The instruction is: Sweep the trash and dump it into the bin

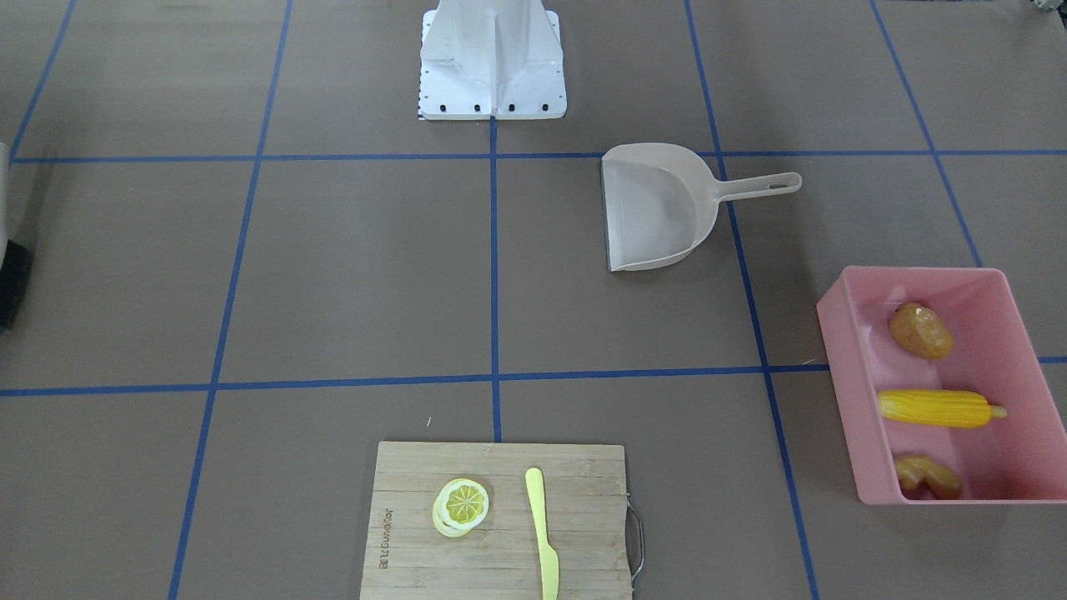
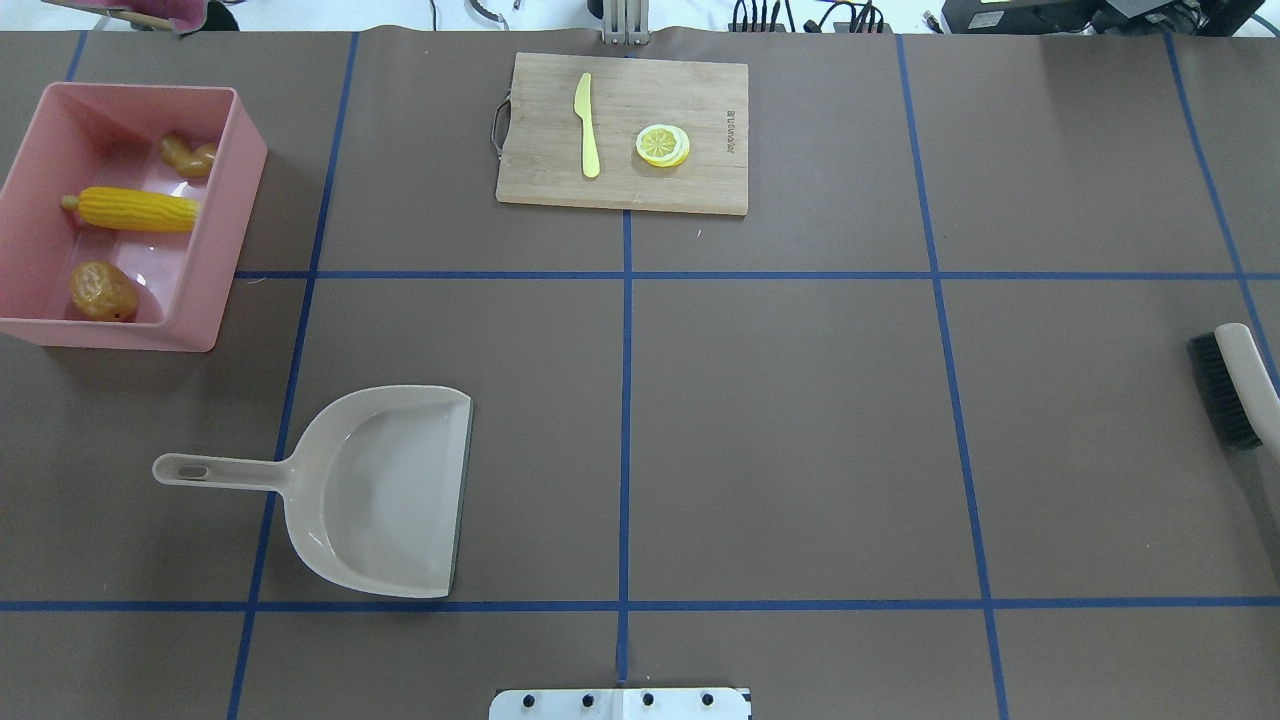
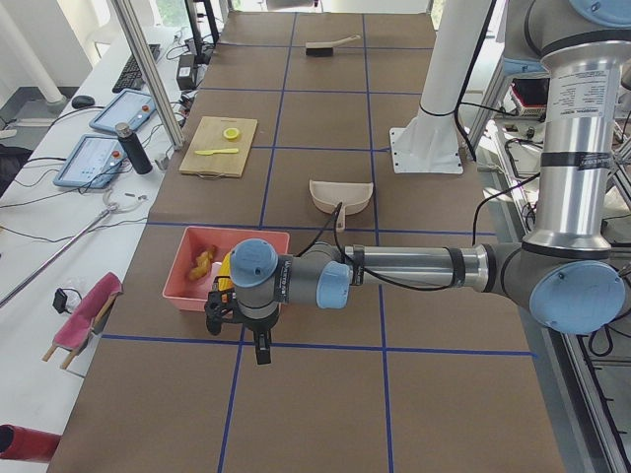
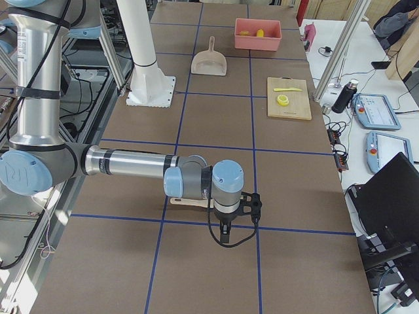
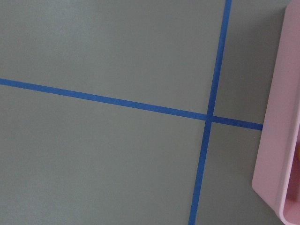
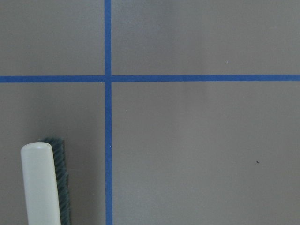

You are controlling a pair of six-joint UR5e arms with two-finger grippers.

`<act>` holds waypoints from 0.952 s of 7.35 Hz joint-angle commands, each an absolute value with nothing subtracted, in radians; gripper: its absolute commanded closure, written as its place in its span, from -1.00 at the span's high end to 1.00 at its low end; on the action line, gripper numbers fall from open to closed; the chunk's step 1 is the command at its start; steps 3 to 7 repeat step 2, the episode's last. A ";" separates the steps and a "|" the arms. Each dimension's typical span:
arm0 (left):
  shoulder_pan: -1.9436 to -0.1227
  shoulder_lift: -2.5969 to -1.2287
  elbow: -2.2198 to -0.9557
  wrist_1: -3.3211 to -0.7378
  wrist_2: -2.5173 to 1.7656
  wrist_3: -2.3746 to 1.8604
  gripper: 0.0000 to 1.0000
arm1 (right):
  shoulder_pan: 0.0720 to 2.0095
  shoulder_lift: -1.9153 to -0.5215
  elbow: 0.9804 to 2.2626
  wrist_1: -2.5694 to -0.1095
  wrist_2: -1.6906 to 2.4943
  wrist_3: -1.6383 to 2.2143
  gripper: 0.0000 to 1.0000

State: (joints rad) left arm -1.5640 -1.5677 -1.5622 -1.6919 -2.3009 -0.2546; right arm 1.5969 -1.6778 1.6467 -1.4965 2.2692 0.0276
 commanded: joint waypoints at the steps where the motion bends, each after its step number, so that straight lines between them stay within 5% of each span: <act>1: -1.563 -1.568 -1.565 -1.692 -2.301 -0.255 0.97 | 1.597 -1.677 1.658 -1.497 2.270 0.026 1.00; 7: -1.563 -1.568 -1.565 -1.690 -2.301 -0.255 0.97 | 1.597 -1.675 1.658 -1.499 2.272 0.026 1.00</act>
